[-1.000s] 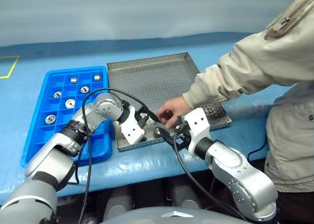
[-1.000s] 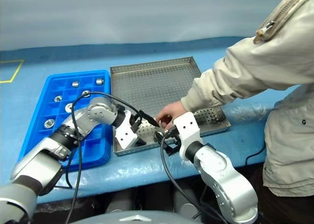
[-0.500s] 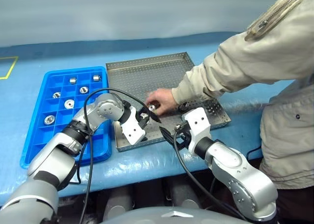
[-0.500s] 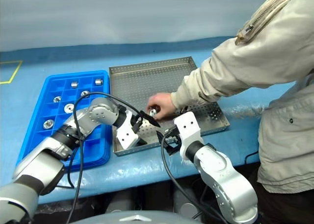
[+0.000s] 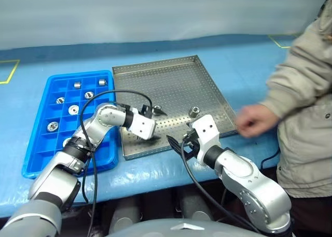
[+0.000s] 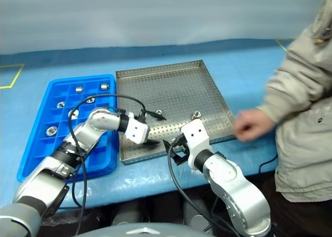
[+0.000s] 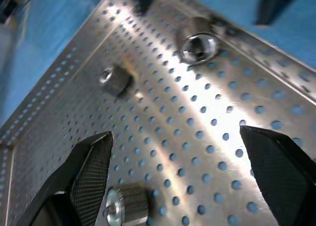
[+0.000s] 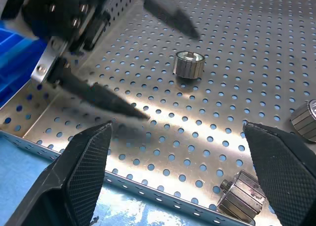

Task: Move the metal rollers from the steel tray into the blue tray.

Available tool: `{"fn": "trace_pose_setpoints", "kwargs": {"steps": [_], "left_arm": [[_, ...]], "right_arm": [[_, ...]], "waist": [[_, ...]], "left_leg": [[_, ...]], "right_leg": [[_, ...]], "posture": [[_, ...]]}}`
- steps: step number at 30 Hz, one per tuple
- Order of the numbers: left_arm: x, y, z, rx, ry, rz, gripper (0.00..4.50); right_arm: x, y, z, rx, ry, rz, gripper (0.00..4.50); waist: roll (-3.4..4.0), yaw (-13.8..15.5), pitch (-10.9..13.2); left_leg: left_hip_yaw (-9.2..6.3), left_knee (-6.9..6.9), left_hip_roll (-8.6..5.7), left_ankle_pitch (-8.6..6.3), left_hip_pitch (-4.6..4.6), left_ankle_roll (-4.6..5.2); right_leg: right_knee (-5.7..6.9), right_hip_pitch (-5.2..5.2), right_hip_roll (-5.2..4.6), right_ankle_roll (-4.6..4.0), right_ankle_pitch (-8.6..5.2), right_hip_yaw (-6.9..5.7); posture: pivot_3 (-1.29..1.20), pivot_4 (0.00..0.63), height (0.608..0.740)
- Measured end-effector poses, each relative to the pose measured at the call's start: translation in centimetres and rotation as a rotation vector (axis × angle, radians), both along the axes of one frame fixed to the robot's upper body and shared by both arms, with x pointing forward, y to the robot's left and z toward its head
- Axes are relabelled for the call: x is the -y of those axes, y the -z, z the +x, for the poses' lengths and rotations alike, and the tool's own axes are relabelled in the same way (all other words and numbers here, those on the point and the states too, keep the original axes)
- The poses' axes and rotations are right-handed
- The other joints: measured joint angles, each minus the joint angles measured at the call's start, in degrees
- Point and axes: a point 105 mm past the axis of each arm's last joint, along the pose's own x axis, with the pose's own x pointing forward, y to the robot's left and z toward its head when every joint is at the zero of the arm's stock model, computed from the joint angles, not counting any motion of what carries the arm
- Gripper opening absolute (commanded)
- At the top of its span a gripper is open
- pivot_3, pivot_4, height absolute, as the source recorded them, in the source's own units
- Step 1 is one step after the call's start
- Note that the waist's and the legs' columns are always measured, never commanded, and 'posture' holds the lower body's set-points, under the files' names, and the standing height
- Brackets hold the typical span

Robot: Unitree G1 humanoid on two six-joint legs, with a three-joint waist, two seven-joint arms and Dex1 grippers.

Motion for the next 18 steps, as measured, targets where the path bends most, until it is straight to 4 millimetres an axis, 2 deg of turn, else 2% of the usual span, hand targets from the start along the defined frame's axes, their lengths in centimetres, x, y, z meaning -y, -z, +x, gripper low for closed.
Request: {"fn": "trace_pose_setpoints", "kwargs": {"steps": [3,6,10,15,18], "left_arm": [[-0.1,-1.1,1.1,-0.092,-0.183,-0.139,4.5],[0.5,-1.2,1.8,-0.245,-0.364,-0.295,4.5],[1.2,-0.1,2.1,-0.479,-0.572,-0.447,4.5],[1.3,0.7,2.9,-0.546,-0.745,-0.532,4.5],[1.1,1.9,3.8,-0.583,-0.854,-0.561,4.5]], "right_arm": [[-0.2,-0.1,0.1,0.005,-0.012,0.0,4.48],[-0.5,-0.1,0.5,0.007,-0.025,-0.001,4.48],[-0.9,-0.3,0.6,0.019,-0.044,0.002,4.48],[-1.3,-0.2,0.8,0.019,-0.058,-0.001,4.48],[-1.7,-0.3,0.8,0.021,-0.067,0.006,4.48]], "waist": [[0.0,0.0,0.0],[-0.01,0.3,0.0],[-0.02,0.8,0.0],[-0.02,0.9,0.0],[-0.04,0.9,0.0]], "left_leg": [[0.01,0.03,-0.01,0.0,0.02,0.01],[0.0,0.08,-0.02,0.01,0.02,0.02],[-0.01,0.13,-0.03,0.01,0.02,0.03],[-0.01,0.13,-0.06,0.02,0.06,0.03],[0.0,0.13,-0.08,0.02,0.1,0.03]], "right_leg": [[0.0,0.02,0.01,0.04,0.02,0.03],[0.02,0.04,0.01,0.07,0.04,0.04],[0.04,0.05,0.03,0.08,0.06,0.04],[0.04,0.07,0.03,0.08,0.08,0.07],[0.04,0.1,0.03,0.09,0.09,0.09]], "posture": [[-0.11,0.15,0.74],[-0.1,0.15,0.74],[-0.1,0.15,0.74],[-0.11,0.15,0.74],[-0.12,0.15,0.74]]}}
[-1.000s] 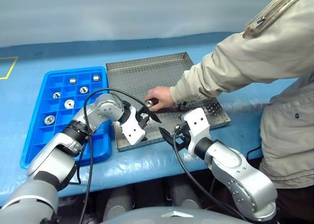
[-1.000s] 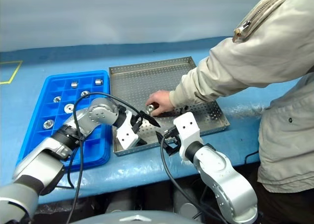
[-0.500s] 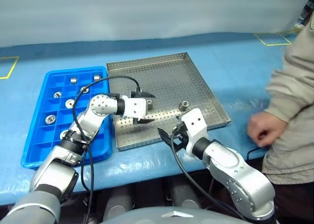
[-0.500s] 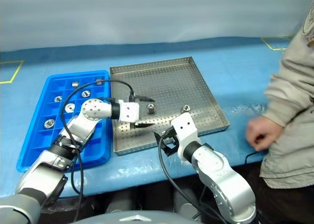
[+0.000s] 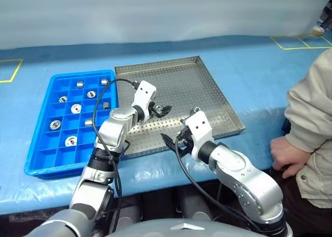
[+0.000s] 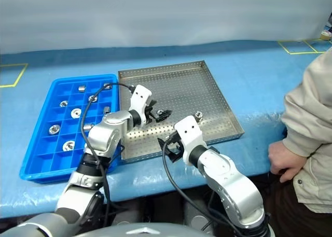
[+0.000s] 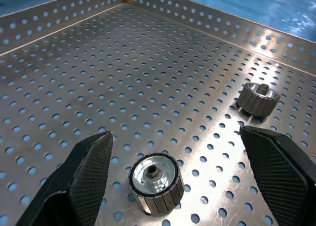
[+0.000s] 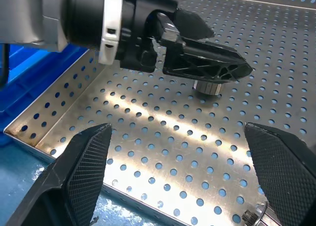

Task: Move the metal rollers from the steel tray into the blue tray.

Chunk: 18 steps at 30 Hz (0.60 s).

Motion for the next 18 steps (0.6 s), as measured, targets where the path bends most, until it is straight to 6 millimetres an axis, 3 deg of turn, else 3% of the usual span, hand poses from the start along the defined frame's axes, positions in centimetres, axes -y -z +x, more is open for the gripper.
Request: {"fn": "trace_pose_setpoints", "kwargs": {"steps": [6,10,15,18], "left_arm": [[-0.5,2.4,0.4,-0.11,-0.104,0.017,4.5],[-0.3,2.5,0.3,-0.116,-0.082,0.021,3.54],[0.2,2.6,0.0,-0.122,-0.049,0.021,1.83],[0.0,2.6,0.0,-0.124,-0.046,0.017,1.68]], "right_arm": [[-0.4,0.2,-0.1,-0.003,-0.004,-0.006,4.48],[-0.4,0.3,-0.1,-0.004,0.0,-0.01,4.5],[-0.4,0.4,-0.2,-0.007,0.002,-0.012,4.5],[-0.5,0.3,-0.1,-0.002,-0.001,-0.009,4.5]], "waist": [[0.0,-0.1,0.0],[-0.02,-0.1,0.0],[-0.02,-0.2,0.0],[-0.02,-0.3,0.0]], "left_leg": [[0.01,0.0,-0.03,-0.01,-0.03,0.02],[0.02,0.0,-0.03,-0.01,-0.01,0.02],[0.04,0.0,-0.02,-0.01,-0.01,0.02],[0.04,0.0,-0.01,-0.01,0.0,0.02]], "right_leg": [[-0.04,-0.01,-0.01,-0.11,0.09,0.02],[-0.03,0.0,-0.02,-0.2,0.14,0.02],[-0.03,-0.02,-0.01,-0.21,0.15,0.04],[-0.02,-0.02,0.0,-0.2,0.15,0.05]], "posture": [[-0.14,0.15,0.74],[-0.14,0.15,0.74],[-0.13,0.15,0.74],[-0.1,0.15,0.74]]}}
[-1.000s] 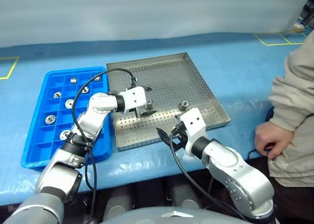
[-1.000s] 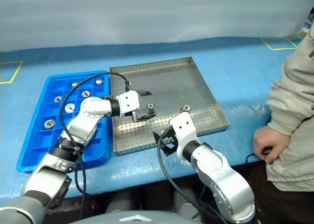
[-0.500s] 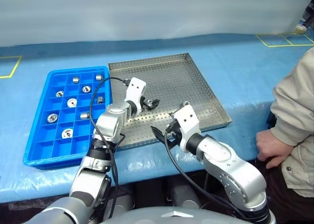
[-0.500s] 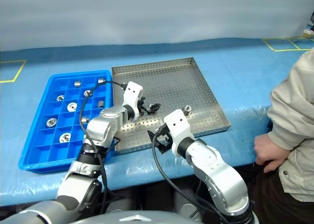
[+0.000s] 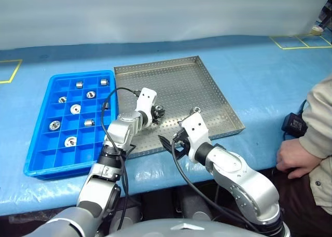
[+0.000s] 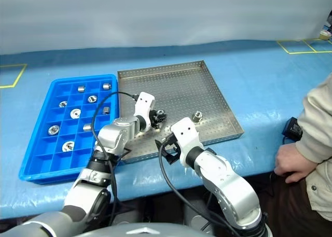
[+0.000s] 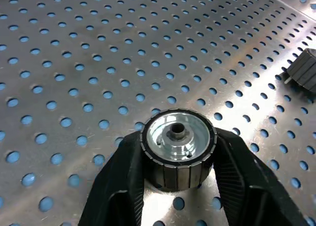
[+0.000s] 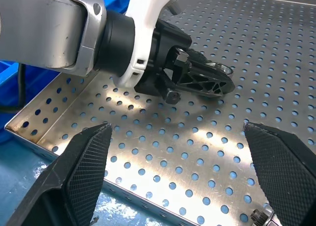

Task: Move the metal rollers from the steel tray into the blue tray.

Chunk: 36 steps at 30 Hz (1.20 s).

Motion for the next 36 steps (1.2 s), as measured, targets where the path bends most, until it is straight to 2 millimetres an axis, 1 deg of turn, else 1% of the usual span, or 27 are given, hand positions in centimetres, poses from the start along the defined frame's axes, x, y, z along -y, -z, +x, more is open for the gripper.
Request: {"fn": "trace_pose_setpoints", "kwargs": {"steps": [2,4,7,8,9,10,12,13,15,17,18,19,21,23,25,29,35,36], "left_arm": [[-0.3,-0.2,-0.1,-0.002,-0.011,-0.012,1.68],[-1.0,-1.4,0.0,0.035,-0.051,-0.057,1.68],[-3.1,-5.0,0.5,0.179,-0.16,-0.117,1.68],[-4.3,-6.7,0.3,0.265,-0.215,-0.131,1.68],[-5.0,-7.8,0.1,0.323,-0.25,-0.136,1.68],[-6.4,-9.1,-0.6,0.405,-0.314,-0.137,1.68],[-8.1,-10.1,-1.6,0.476,-0.395,-0.134,1.68],[-9.2,-10.3,-2.2,0.499,-0.454,-0.132,1.68],[-11.7,-10.0,-3.7,0.523,-0.579,-0.087,1.68],[-13.7,-9.3,-5.2,0.522,-0.686,-0.035,1.68],[-14.8,-8.9,-6.2,0.522,-0.749,0.0,1.68],[-15.9,-8.3,-7.7,0.511,-0.826,0.035,1.68],[-17.2,-7.2,-9.8,0.476,-0.932,0.082,1.68],[-18.0,-6.3,-11.4,0.449,-0.998,0.154,1.68],[-18.5,-5.6,-12.9,0.426,-1.063,0.209,1.68],[-19.0,-5.1,-14.4,0.404,-1.131,0.263,1.68],[-19.3,-4.8,-14.8,0.385,-1.144,0.256,1.68],[-19.4,-4.6,-14.8,0.375,-1.144,0.255,2.03]], "right_arm": [[-0.1,0.0,0.0,0.001,-0.008,-0.001,4.5],[-0.4,0.0,0.0,0.001,-0.025,-0.005,4.5],[-1.1,-0.3,0.6,0.018,-0.057,-0.016,4.5],[-1.5,-0.6,0.9,0.033,-0.076,-0.013,4.5],[-1.9,-0.8,1.2,0.044,-0.087,-0.01,4.5],[-2.6,-1.2,1.5,0.063,-0.116,-0.005,4.5],[-3.5,-1.7,1.6,0.086,-0.158,0.008,4.5],[-4.1,-1.8,1.6,0.091,-0.19,0.011,4.5],[-5.3,-1.7,1.4,0.101,-0.267,-0.011,4.5],[-6.2,-1.4,1.3,0.116,-0.326,-0.051,4.5],[-6.7,-1.3,1.3,0.121,-0.352,-0.058,4.5],[-7.3,-1.4,1.3,0.122,-0.38,-0.051,4.5],[-8.0,-1.6,1.2,0.132,-0.422,-0.037,4.5],[-8.8,-1.9,0.9,0.142,-0.466,-0.019,4.5],[-9.4,-1.6,0.6,0.143,-0.51,-0.012,4.5],[-10.0,-0.5,0.2,0.12,-0.562,-0.023,4.5],[-10.0,-0.1,0.0,0.106,-0.574,-0.021,4.5],[-10.0,0.1,0.0,0.1,-0.573,-0.02,4.5]], "waist": [[0.0,0.1,0.0],[-0.01,0.2,0.0],[-0.02,0.4,0.0],[-0.02,0.3,0.0],[-0.01,0.4,0.0],[-0.02,0.5,0.0],[-0.02,1.4,0.0],[-0.03,1.9,0.0],[-0.03,2.5,0.0],[-0.08,3.5,0.0],[-0.12,4.1,0.0],[-0.16,4.7,0.0],[-0.24,5.9,-0.1],[-0.35,7.1,-0.1],[-0.4,8.4,-0.1],[-0.43,9.5,-0.2],[-0.43,9.8,-0.2],[-0.43,9.8,-0.2]], "left_leg": [[0.0,0.0,0.01,0.0,-0.01,0.0],[0.0,0.0,0.01,0.0,-0.05,0.0],[-0.01,0.0,0.01,0.0,-0.05,0.0],[0.01,-0.02,0.02,0.0,-0.03,-0.01],[0.01,-0.04,0.02,0.0,-0.02,-0.01],[0.02,-0.09,0.03,0.0,0.01,-0.01],[-0.01,-0.12,0.02,0.01,0.01,-0.02],[-0.01,-0.13,0.01,0.01,0.01,-0.02],[0.01,-0.13,0.0,0.0,0.02,-0.01],[0.0,-0.12,-0.02,0.0,0.01,-0.01],[-0.01,-0.12,-0.02,0.0,0.01,-0.01],[-0.01,-0.13,-0.02,0.0,0.01,0.0],[-0.04,-0.12,-0.03,-0.01,0.0,0.01],[-0.13,-0.12,-0.03,0.0,-0.01,-0.01],[-0.15,-0.12,-0.03,0.01,0.02,-0.01],[-0.14,-0.11,0.01,0.1,0.02,-0.04],[-0.24,-0.12,0.05,0.14,-0.03,-0.07],[-0.25,-0.12,0.05,0.14,-0.04,-0.07]], "right_leg": [[0.0,-0.01,0.0,0.0,0.0,0.0],[0.0,-0.04,-0.02,-0.03,0.02,0.0],[-0.01,-0.05,-0.03,-0.04,0.04,0.0],[-0.01,-0.05,-0.03,-0.05,0.05,0.03],[-0.01,-0.03,-0.03,-0.06,0.05,0.03],[-0.02,-0.04,-0.02,-0.06,0.05,0.05],[-0.03,-0.02,-0.03,-0.08,0.04,0.02],[-0.04,-0.02,-0.03,-0.08,0.04,0.01],[-0.07,-0.01,-0.04,-0.08,0.05,0.03],[-0.08,-0.01,-0.08,-0.08,0.05,0.0],[-0.09,0.0,-0.08,-0.08,0.05,-0.02],[-0.11,0.02,-0.09,-0.08,0.05,-0.02],[-0.13,0.03,-0.12,-0.09,0.04,-0.07],[-0.13,0.07,-0.13,-0.15,0.0,-0.18],[-0.14,0.12,-0.17,-0.45,-0.19,-0.22],[-0.12,0.09,-0.16,-0.36,-0.3,-0.26],[-0.11,0.08,-0.15,-0.42,-0.32,-0.39],[-0.12,0.07,-0.15,-0.43,-0.33,-0.4]], "posture": [[-0.09,0.15,0.74],[-0.07,0.15,0.74],[-0.03,0.15,0.74],[-0.01,0.15,0.74],[0.0,0.15,0.74],[0.02,0.15,0.74],[0.06,0.15,0.74],[0.08,0.15,0.74],[0.11,0.15,0.74],[0.17,0.15,0.74],[0.19,0.15,0.74],[0.2,0.15,0.74],[0.24,0.15,0.74],[0.27,0.15,0.74],[0.29,0.15,0.74],[0.31,0.15,0.74],[0.28,0.15,0.74],[0.26,0.15,0.74]]}}
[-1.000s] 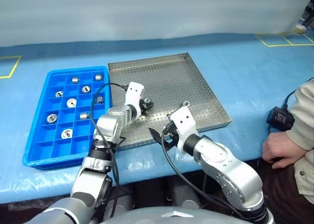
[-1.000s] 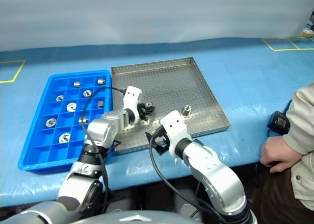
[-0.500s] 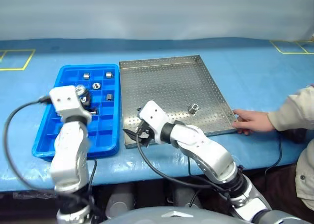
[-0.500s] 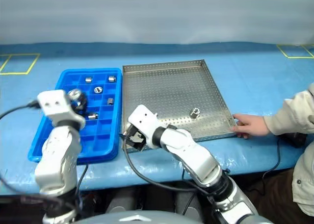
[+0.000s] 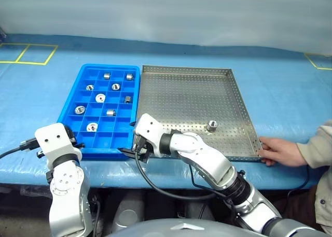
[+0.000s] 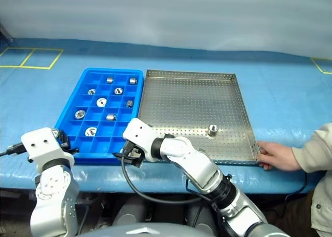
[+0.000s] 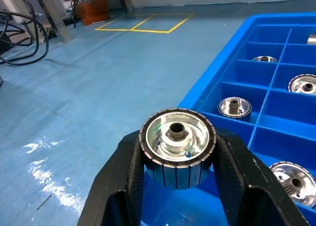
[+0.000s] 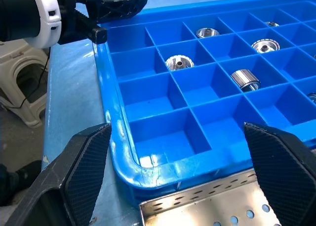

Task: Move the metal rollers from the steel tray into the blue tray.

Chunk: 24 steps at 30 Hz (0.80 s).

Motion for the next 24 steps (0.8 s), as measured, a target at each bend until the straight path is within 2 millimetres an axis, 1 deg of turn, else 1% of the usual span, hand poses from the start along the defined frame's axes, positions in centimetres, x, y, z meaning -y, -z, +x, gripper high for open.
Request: {"fn": "trace_pose_setpoints", "kwargs": {"steps": [1,2,4,7,10,13,16,19,22,24], "left_arm": [[0.0,0.2,0.0,-0.006,0.003,-0.011,2.43],[0.0,0.4,0.1,-0.015,0.005,-0.022,2.7],[0.1,0.6,0.2,-0.026,0.007,-0.041,3.39],[0.1,0.3,0.6,-0.012,-0.006,-0.046,4.4],[0.2,-0.3,1.1,0.014,-0.016,-0.046,4.46],[1.2,-0.9,2.1,0.044,0.034,-0.053,4.46],[4.2,-1.9,3.7,0.096,0.243,-0.043,4.46],[8.3,-2.4,4.8,0.127,0.541,-0.021,4.46],[11.0,-2.3,4.7,0.128,0.733,-0.033,4.46],[13.3,-2.2,4.2,0.122,0.906,-0.03,4.46]], "right_arm": [[0.1,0.1,-0.1,-0.005,0.002,0.0,4.5],[0.1,0.3,-0.1,-0.01,0.006,-0.001,4.5],[0.4,0.4,-0.2,-0.013,0.018,0.001,4.5],[1.2,0.1,0.0,-0.008,0.055,0.016,4.5],[2.5,-0.3,0.6,0.013,0.112,0.022,4.5],[4.2,-0.3,1.4,0.007,0.21,0.026,4.5],[7.0,-0.5,2.8,-0.007,0.379,0.041,4.5],[10.5,-0.4,4.1,-0.03,0.589,0.044,4.5],[12.8,0.0,4.8,-0.07,0.743,0.042,4.5],[14.2,-0.1,5.1,-0.098,0.84,0.054,4.5]], "waist": [[0.0,-0.1,0.0],[0.0,-0.1,0.0],[0.0,-0.2,0.0],[0.0,-0.4,0.0],[-0.01,-0.6,0.0],[-0.01,-0.9,0.0],[0.0,-1.1,0.0],[0.03,-2.0,0.0],[0.06,-3.2,0.0],[0.1,-4.1,0.0]], "left_leg": [[0.0,0.0,0.0,0.0,-0.02,0.0],[-0.01,0.0,0.0,0.0,-0.04,0.0],[-0.03,0.0,0.0,0.0,-0.06,0.0],[-0.03,0.0,0.0,0.0,-0.05,0.0],[-0.03,0.01,-0.01,0.01,-0.04,-0.01],[-0.03,0.0,-0.01,0.0,-0.07,-0.01],[0.0,-0.01,-0.01,0.0,-0.12,0.0],[0.04,-0.04,-0.01,0.0,-0.12,0.0],[0.05,-0.08,0.02,0.0,-0.12,0.0],[0.08,-0.13,0.05,0.0,-0.1,-0.01]], "right_leg": [[0.0,-0.02,0.0,0.0,0.0,0.0],[-0.01,-0.03,0.0,-0.01,0.0,0.0],[-0.01,-0.03,0.0,-0.01,0.0,-0.02],[-0.01,-0.02,0.0,-0.01,0.0,-0.03],[-0.01,-0.01,0.0,-0.01,-0.01,-0.03],[-0.02,-0.03,0.0,-0.08,0.02,-0.03],[-0.04,-0.07,-0.02,-0.23,0.1,-0.02],[-0.04,-0.1,-0.03,-0.32,0.12,0.0],[-0.03,-0.14,-0.02,-0.33,0.1,0.01],[-0.01,-0.17,0.02,-0.33,0.06,0.02]], "posture": [[0.26,0.15,0.74],[0.25,0.15,0.74],[0.23,0.15,0.74],[0.2,0.15,0.74],[0.18,0.15,0.74],[0.15,0.15,0.74],[0.11,0.15,0.74],[0.09,0.15,0.74],[0.05,0.15,0.74],[0.04,0.15,0.74]]}}
